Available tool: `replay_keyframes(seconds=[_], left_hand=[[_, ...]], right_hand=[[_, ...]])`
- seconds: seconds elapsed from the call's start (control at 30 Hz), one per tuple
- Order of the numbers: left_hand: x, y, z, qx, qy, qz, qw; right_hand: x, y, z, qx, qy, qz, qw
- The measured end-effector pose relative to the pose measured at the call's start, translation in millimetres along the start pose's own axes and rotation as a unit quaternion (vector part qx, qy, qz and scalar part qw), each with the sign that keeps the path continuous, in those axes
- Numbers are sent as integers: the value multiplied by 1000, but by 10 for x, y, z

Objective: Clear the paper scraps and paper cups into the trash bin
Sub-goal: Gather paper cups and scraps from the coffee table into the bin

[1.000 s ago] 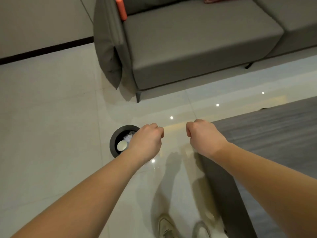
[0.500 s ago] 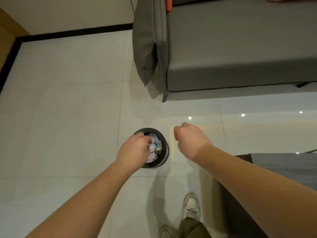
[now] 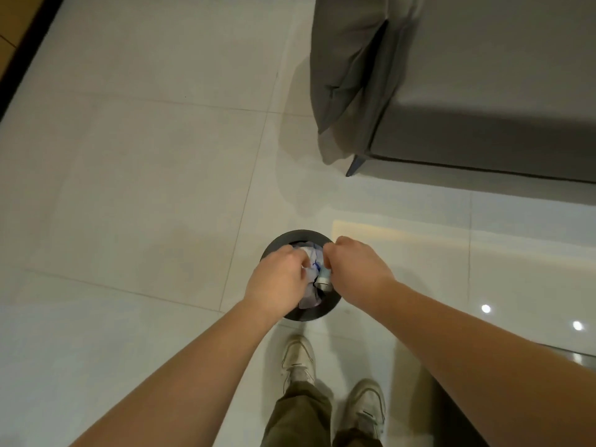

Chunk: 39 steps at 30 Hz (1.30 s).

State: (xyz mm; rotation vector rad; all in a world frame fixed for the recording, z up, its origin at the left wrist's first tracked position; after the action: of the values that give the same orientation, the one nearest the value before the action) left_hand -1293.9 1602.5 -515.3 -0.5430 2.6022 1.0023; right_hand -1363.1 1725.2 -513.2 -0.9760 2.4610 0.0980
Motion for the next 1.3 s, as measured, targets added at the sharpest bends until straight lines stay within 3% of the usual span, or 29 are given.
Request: replay_keyframes(seconds=[0.3, 0.63, 0.93, 1.3], left_hand=[[375, -860, 457, -50, 5, -66, 997], [572, -1029, 523, -48, -24, -32, 998], [509, -484, 22, -13, -50, 18, 998], [110, 796, -535, 49, -39, 129, 990]], right_hand=[[679, -348, 811, -19, -74, -21, 997], [921, -265, 907, -9, -88, -13, 996], [568, -101, 190, 5, -19, 19, 1000], [-527, 405, -741, 27, 47, 103, 993]])
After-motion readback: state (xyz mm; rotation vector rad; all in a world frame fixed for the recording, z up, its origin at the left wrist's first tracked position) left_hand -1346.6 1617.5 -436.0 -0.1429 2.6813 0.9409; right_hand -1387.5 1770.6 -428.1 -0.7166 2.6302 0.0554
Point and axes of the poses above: each hand's wrist, its own x-axis towards the middle knuckle, its own z-axis out of the palm, y = z × x, the point moved 2 cm from there along x, towards the middle knuckle, and after that the axes turned 15 degrees about -x, right-handed, at the moved point
